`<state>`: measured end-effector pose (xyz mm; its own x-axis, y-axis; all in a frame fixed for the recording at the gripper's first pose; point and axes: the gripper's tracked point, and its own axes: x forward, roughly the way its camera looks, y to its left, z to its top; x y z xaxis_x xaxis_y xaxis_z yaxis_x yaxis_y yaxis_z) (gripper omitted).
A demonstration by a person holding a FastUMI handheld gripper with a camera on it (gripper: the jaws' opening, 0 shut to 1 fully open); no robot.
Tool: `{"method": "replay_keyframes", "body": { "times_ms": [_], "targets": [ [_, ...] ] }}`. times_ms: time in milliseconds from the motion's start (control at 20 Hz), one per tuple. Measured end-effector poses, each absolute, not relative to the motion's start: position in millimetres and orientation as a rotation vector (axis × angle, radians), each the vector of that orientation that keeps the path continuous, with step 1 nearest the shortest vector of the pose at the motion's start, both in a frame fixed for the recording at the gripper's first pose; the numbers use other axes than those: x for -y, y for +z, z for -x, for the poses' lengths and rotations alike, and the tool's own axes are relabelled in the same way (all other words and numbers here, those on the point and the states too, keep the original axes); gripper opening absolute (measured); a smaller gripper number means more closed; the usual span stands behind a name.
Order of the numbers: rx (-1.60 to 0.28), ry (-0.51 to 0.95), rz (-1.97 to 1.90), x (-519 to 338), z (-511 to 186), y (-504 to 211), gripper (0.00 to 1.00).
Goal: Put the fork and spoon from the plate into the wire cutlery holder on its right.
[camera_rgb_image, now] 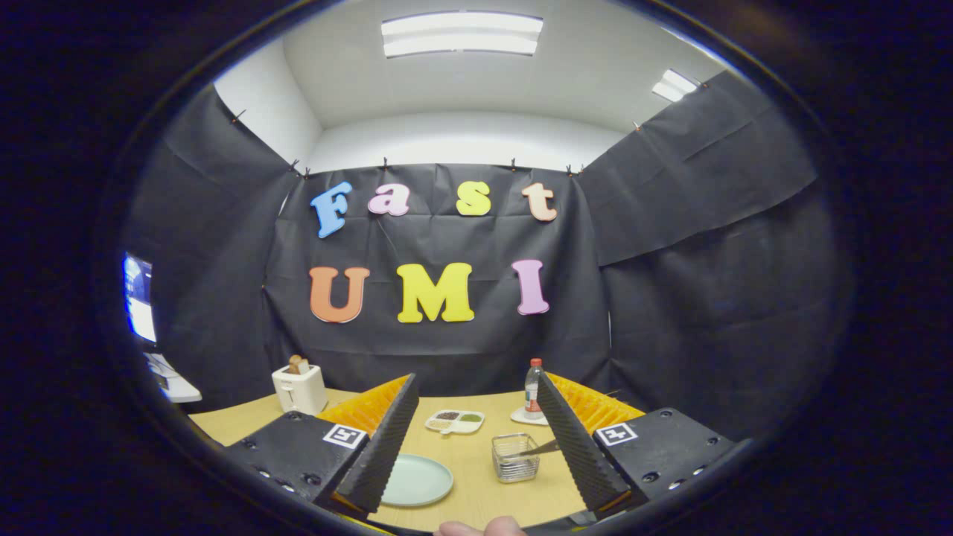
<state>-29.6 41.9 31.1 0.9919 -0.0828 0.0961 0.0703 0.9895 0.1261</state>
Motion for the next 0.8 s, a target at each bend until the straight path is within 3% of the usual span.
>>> {"method": "replay_keyframes", "body": {
  "times_ms": [800],
  "targets": [
    [0.151,-0.116,-0.093,-54.3,42.9,38.7,0.95]
  ]
}}
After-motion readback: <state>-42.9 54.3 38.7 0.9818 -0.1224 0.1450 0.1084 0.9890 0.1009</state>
